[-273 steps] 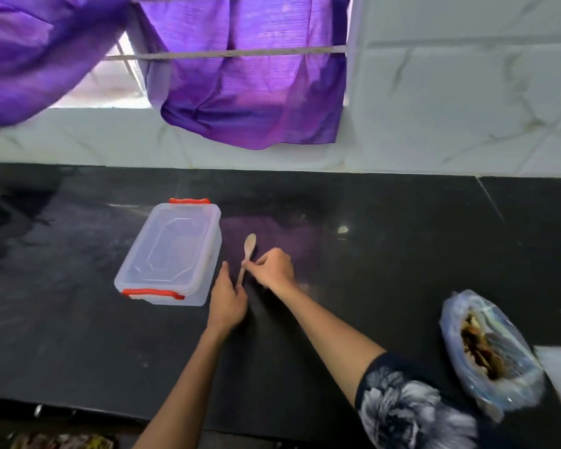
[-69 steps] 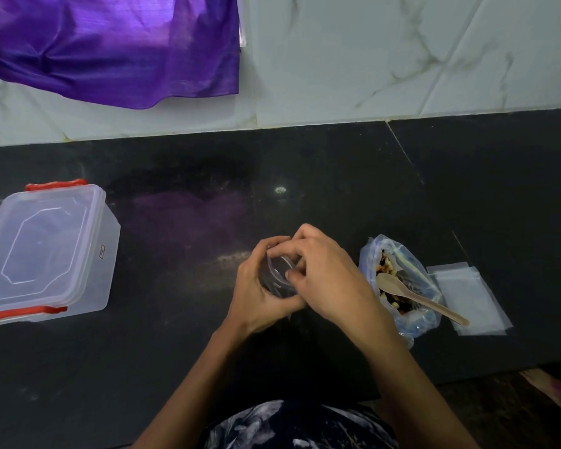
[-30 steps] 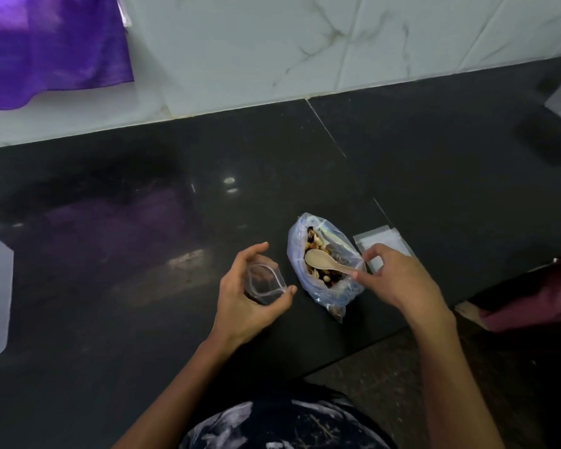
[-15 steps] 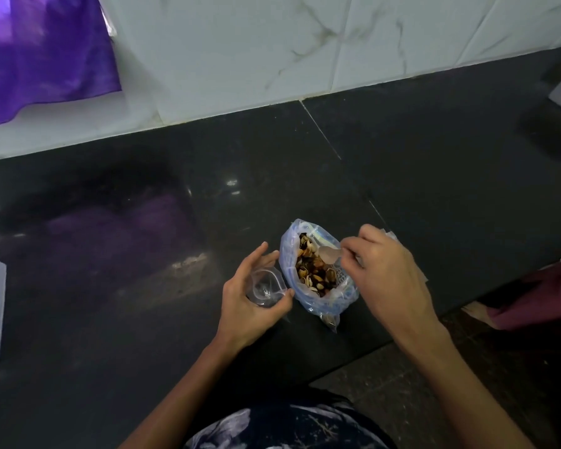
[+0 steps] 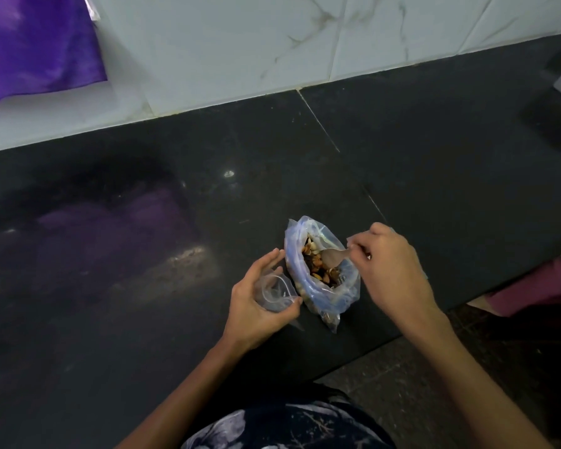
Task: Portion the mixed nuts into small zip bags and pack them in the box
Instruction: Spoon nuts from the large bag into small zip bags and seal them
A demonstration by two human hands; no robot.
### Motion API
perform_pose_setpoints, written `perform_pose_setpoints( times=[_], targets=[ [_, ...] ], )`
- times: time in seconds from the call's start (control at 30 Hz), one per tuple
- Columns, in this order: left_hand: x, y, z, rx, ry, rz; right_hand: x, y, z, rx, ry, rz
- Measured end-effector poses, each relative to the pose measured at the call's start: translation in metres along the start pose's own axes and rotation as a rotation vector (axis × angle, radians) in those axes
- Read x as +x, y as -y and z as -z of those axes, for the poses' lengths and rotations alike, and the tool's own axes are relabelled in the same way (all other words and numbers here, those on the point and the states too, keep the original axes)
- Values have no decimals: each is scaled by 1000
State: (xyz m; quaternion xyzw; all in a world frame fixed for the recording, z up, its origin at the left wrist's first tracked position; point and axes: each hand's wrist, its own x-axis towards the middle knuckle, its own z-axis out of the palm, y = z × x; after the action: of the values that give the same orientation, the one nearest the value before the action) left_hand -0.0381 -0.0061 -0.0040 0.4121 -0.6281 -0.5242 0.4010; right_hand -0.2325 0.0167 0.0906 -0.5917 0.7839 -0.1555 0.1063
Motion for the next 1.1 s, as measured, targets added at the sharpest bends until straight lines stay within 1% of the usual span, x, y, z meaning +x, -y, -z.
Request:
perform_pose_setpoints(
  times=[0.1, 0.23, 0.37, 0.57, 0.63, 0.77, 0.9, 1.03, 1.1],
  targets=[
    [0, 0, -4, -1, 14, -5, 1, -11, -2, 88, -3, -68],
    [1, 7, -4, 43, 14, -35, 1, -19, -4, 159, 1, -104],
    [3, 10, -4, 152, -7, -103, 5, -19, -7, 234, 48, -126],
    [2, 11, -4, 205, 5, -129, 16, -28, -7, 329, 192, -151],
    [2, 10, -5, 210, -6, -132, 14, -28, -2, 288, 176, -150],
    [0, 8, -5, 206, -28, -130, 7, -12, 4, 162, 97, -49],
    [1, 7, -6, 207, -36, -115, 2, -5, 14, 86, 21, -6],
    [1, 9, -6, 221, -34, -120, -3, 1, 11, 33, 70, 9],
    [1, 10, -5, 230, -41, -119, -1, 1, 5, 64, 52, -8]
  ],
)
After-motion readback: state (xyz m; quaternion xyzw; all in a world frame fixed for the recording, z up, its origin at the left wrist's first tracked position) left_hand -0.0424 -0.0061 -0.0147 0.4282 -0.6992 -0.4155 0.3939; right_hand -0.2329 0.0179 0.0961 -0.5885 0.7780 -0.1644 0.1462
